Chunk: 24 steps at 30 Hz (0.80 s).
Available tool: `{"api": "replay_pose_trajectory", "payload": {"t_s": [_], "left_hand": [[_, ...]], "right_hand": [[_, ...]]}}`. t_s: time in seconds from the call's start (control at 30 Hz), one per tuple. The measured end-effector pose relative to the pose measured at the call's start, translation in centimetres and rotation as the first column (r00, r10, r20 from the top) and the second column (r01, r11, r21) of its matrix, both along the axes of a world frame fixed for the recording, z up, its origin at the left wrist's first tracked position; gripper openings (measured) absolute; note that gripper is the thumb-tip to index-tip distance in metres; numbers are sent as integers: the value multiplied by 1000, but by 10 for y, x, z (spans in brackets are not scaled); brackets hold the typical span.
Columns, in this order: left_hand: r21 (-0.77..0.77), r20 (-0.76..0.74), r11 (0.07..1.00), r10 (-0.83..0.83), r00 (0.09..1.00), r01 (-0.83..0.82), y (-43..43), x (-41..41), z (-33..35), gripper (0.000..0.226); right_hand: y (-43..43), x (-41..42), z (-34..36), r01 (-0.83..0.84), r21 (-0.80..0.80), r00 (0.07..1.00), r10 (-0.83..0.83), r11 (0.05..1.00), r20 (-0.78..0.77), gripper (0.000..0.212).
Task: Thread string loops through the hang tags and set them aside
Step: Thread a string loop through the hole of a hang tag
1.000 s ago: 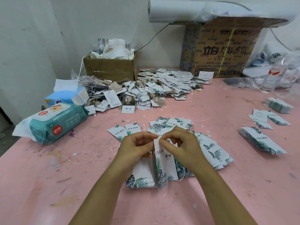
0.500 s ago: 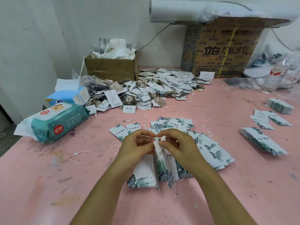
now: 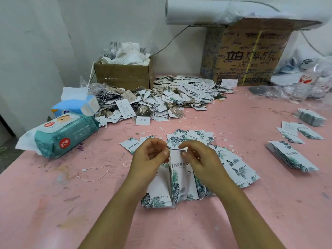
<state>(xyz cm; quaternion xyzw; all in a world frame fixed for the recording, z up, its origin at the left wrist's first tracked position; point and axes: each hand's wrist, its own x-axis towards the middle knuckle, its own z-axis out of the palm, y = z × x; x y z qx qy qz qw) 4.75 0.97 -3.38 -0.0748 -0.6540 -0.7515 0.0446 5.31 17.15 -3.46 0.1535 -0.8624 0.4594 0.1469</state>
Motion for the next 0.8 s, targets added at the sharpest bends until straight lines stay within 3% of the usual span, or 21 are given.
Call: {"api": "replay_pose_trajectory", "payload": {"t_s": [0.13,0.23,0.33,0.8], "left_hand": [[237,71,971,-17,997,-1,-3,-2,3,22],[461,126,888,-70,990,4,-6,-4,5,21],[583,170,813,-137,976,13,-8,-5,5,24],[675,248,736,-167,954,-47,-11,-6,7,21]], "right_hand": [[5,-5,-2,130,-22,991,-130,991,20,11],[11,-7,-2,197,-42,979,-195,979,58,9],[15,-7,-2,242,-56,968,-238,969,80,12],[27,-12,-3,356,-67,930,-347,932,121,16]]}}
